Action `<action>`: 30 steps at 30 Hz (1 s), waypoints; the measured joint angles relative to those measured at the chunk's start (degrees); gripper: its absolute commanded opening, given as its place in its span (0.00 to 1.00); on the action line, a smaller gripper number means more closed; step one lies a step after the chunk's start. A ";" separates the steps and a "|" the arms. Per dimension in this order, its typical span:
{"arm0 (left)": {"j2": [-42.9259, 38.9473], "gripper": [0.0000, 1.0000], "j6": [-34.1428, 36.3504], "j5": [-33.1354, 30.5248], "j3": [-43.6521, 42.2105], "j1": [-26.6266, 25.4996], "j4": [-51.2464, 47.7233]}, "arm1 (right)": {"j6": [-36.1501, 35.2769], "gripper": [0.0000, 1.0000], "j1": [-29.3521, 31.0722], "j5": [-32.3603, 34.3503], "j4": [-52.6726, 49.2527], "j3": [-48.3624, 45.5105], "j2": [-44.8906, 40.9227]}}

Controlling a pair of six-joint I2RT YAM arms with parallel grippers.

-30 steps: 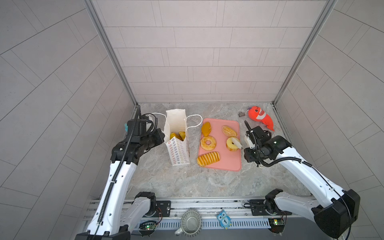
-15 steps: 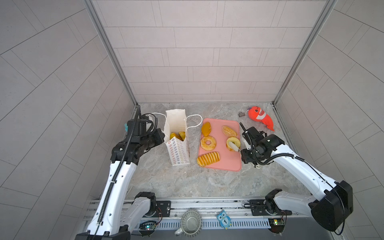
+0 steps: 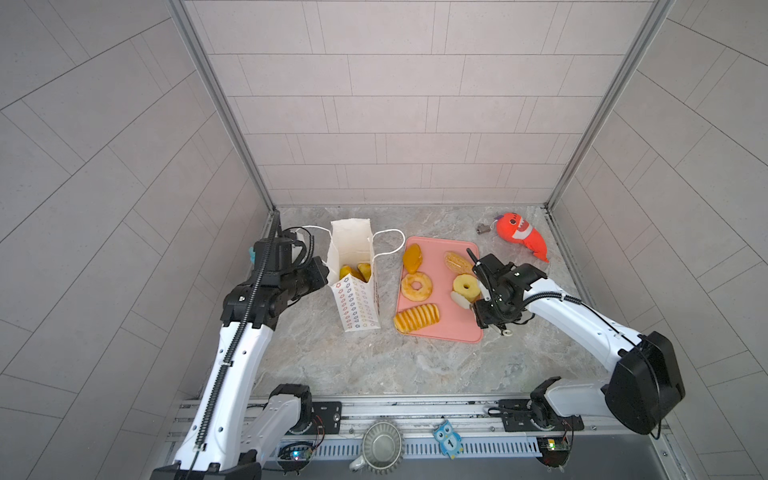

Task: Place the fake bread into the paper bag
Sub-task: 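Lower the tong toward the pale yellow ring bread on the tray, then close the tong around the pale yellow ring bread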

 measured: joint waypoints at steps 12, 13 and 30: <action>0.04 0.04 0.02 0.00 0.00 0.13 0.02 | -0.42 0.63 0.00 -0.02 2.36 0.63 2.95; 0.04 0.04 0.02 0.00 0.00 0.13 0.02 | -0.46 0.63 0.00 0.15 2.45 0.96 3.26; 0.04 0.04 0.09 -0.02 -0.04 0.37 0.00 | -1.51 0.50 -0.02 2.47 2.89 3.72 6.08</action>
